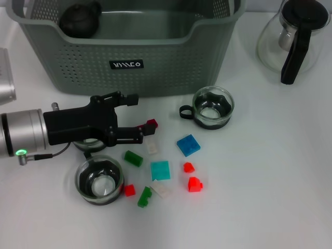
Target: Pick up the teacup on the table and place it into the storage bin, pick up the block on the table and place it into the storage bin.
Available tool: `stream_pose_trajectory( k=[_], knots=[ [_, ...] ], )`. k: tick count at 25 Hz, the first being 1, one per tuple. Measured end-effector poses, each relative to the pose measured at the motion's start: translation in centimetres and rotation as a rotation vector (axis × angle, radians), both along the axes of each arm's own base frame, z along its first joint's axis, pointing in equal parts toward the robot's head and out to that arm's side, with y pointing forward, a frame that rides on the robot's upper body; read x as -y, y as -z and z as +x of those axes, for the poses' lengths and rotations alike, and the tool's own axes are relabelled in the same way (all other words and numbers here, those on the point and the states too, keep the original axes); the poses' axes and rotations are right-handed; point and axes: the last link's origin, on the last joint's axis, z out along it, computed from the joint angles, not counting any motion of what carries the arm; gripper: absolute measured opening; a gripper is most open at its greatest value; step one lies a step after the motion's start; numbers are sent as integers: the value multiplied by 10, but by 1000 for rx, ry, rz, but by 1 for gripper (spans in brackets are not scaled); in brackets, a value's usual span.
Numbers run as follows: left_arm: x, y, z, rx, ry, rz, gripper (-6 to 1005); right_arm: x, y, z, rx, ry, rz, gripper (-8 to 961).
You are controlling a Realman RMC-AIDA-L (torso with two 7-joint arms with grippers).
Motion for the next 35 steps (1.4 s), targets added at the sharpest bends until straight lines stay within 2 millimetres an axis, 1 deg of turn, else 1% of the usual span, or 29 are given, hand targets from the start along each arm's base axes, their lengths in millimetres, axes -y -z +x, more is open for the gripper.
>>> stream_pose_trajectory(
  k=[6,15,29,35],
  knots=[
    [-1,2,0,9,1,22,916,3,9,14,20,12,-1,59],
    [-2,2,1,13,3,26,916,7,16,24,51,36,-24,60],
    [-2,2,2,14,6,26,915,10,18,27,49,54,-39,58],
    [-2,3,2,15,6,25,915,12,18,32,38,79,-49,91]
  ],
)
